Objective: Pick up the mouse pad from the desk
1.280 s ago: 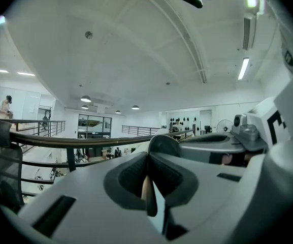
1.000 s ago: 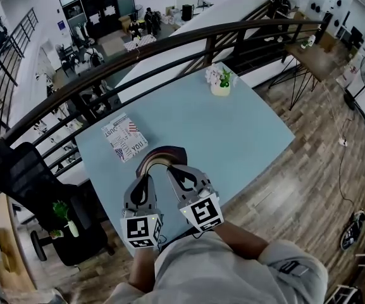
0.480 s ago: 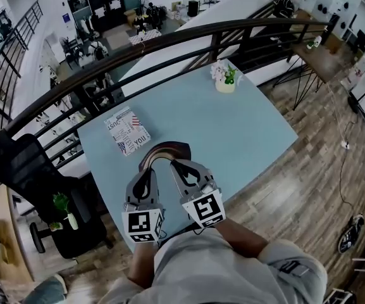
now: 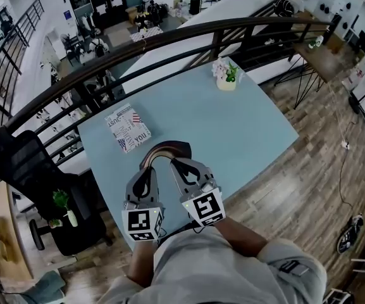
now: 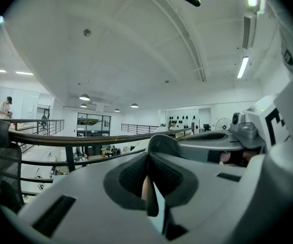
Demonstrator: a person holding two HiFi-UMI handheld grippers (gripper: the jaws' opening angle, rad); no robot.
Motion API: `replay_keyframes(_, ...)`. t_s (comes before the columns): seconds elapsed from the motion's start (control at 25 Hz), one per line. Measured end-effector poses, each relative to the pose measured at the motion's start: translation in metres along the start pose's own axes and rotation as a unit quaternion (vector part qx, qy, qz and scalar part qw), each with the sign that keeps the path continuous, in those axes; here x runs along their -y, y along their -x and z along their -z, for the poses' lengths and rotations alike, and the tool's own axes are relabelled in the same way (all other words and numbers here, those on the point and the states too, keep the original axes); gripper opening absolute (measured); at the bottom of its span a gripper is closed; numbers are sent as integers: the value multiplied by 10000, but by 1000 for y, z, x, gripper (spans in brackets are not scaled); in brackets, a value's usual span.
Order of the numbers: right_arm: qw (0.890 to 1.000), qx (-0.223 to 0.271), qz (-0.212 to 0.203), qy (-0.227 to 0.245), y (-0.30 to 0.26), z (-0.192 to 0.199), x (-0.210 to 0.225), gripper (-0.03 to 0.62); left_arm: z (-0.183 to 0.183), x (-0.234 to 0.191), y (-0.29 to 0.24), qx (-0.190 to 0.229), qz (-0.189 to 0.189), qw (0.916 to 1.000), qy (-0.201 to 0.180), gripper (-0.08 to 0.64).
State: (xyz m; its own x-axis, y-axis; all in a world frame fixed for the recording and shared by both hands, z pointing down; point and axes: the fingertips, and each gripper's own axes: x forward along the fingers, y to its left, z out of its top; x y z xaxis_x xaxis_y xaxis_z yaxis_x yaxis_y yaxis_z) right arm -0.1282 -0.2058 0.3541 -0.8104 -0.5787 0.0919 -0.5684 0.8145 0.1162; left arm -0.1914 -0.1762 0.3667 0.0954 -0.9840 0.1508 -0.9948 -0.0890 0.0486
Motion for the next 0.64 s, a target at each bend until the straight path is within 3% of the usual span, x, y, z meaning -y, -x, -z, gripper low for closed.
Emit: replay_keyframes(0.64,10000,-55,58,-28,6,3,-2,17,4,2,6,-16,64,10000,43,25)
